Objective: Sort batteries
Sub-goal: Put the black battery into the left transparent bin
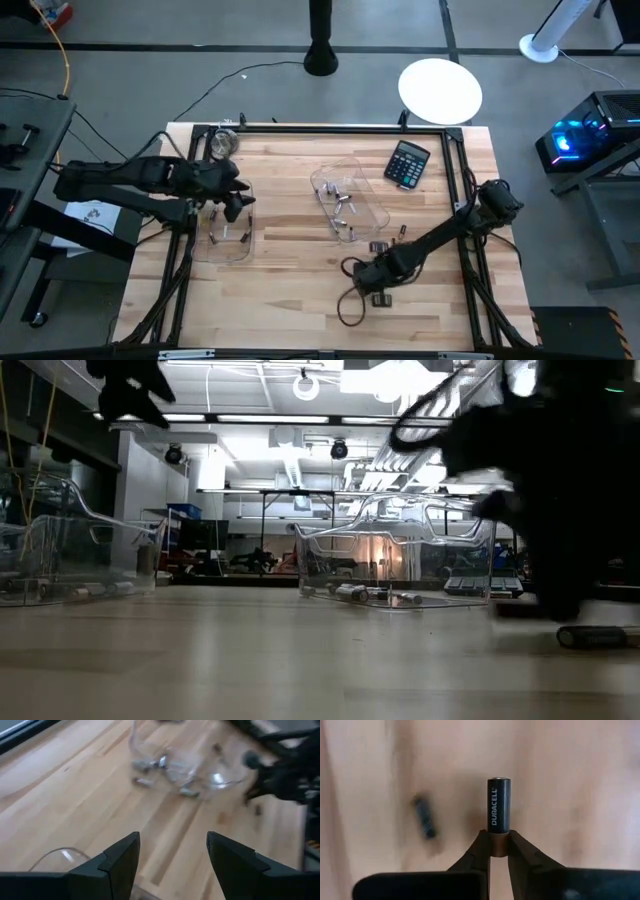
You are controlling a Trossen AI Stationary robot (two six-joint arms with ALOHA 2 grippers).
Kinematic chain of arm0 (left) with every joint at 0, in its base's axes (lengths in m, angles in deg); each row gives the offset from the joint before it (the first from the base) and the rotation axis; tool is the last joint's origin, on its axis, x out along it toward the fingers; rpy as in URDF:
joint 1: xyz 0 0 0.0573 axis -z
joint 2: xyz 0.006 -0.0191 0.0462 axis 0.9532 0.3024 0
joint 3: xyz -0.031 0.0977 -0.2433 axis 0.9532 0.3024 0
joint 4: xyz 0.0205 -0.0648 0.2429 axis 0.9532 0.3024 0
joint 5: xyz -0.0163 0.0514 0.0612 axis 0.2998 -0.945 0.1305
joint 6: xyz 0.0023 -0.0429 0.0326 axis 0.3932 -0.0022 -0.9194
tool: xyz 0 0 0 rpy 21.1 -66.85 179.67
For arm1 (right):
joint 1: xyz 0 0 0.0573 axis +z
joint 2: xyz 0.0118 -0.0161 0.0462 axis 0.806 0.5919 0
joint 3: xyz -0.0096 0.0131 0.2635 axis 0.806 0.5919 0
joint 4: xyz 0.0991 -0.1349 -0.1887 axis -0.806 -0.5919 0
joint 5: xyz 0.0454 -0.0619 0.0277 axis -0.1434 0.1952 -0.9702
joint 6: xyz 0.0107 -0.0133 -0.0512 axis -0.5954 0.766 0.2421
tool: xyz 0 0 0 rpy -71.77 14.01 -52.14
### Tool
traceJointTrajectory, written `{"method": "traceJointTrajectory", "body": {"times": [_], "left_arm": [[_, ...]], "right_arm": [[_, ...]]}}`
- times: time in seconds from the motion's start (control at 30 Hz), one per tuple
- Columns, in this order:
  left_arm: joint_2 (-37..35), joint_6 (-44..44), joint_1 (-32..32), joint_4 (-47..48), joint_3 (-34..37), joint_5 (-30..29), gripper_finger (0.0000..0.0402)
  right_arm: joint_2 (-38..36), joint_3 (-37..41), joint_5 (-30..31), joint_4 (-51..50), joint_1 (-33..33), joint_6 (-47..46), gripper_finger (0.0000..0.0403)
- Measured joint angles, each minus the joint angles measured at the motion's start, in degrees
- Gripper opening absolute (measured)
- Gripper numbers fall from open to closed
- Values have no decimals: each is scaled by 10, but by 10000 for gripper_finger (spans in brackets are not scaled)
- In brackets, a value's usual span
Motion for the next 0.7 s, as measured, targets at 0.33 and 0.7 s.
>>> {"method": "traceJointTrajectory", "body": {"times": [0.33,0.7], "left_arm": [[-74,-51,32,-121,-23,-46,225],[-98,-95,35,-247,-23,-107,225]], "right_arm": [[-20,-183,100,105,-112,229,18],[135,-318,-8,353,-237,225,18]]}}
